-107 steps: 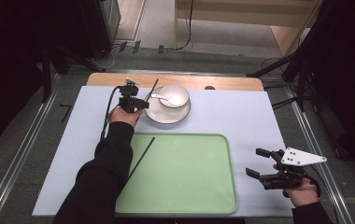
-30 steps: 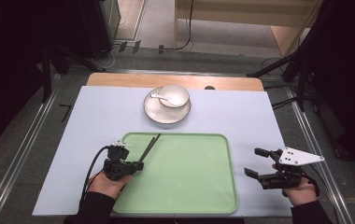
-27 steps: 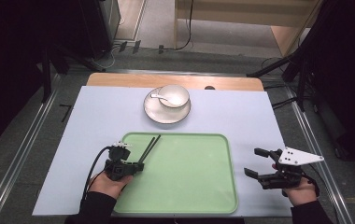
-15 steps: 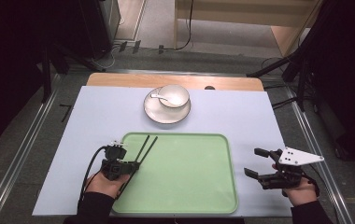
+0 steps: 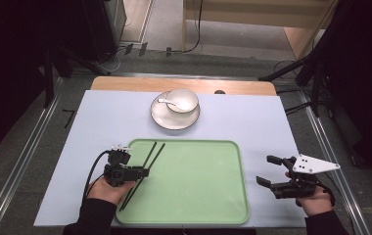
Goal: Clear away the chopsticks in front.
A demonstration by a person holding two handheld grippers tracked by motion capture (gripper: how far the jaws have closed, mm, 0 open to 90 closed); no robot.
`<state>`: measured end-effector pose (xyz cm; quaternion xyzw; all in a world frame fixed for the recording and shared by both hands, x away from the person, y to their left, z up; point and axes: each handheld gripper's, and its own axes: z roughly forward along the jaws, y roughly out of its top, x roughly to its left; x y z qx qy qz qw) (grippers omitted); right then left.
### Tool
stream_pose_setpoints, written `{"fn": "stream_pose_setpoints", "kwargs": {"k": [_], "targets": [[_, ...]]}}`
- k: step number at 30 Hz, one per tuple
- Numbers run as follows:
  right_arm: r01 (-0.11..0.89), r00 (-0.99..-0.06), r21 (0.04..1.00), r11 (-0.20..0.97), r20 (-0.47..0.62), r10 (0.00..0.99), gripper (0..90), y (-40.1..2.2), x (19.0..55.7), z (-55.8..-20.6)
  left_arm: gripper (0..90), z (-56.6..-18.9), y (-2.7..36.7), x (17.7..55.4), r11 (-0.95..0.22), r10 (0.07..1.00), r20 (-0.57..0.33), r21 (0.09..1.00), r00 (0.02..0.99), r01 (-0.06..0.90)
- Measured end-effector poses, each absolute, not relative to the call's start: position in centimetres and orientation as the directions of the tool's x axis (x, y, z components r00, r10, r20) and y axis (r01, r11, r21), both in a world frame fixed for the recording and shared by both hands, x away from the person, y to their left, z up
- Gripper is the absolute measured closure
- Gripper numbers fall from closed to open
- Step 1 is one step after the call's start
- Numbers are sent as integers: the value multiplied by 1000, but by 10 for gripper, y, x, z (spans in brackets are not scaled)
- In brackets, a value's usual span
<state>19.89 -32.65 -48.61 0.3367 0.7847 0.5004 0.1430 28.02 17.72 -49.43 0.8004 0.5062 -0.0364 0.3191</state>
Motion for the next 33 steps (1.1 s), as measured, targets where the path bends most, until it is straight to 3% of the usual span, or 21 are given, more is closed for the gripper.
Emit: {"fn": "stream_pose_setpoints", "kwargs": {"k": [10, 23, 33], "targets": [[388, -738, 879, 278, 116, 664, 172, -325, 199, -487, 366, -486, 194, 285, -387, 702, -327, 570, 632, 725], [394, -739, 878, 271, 128, 661, 172, -326, 198, -488, 340, -475, 237, 283, -439, 658, -271, 621, 703, 650], [393, -740, 878, 273, 126, 661, 171, -326, 198, -488, 328, -470, 277, 279, -388, 698, -224, 680, 680, 622]]}}
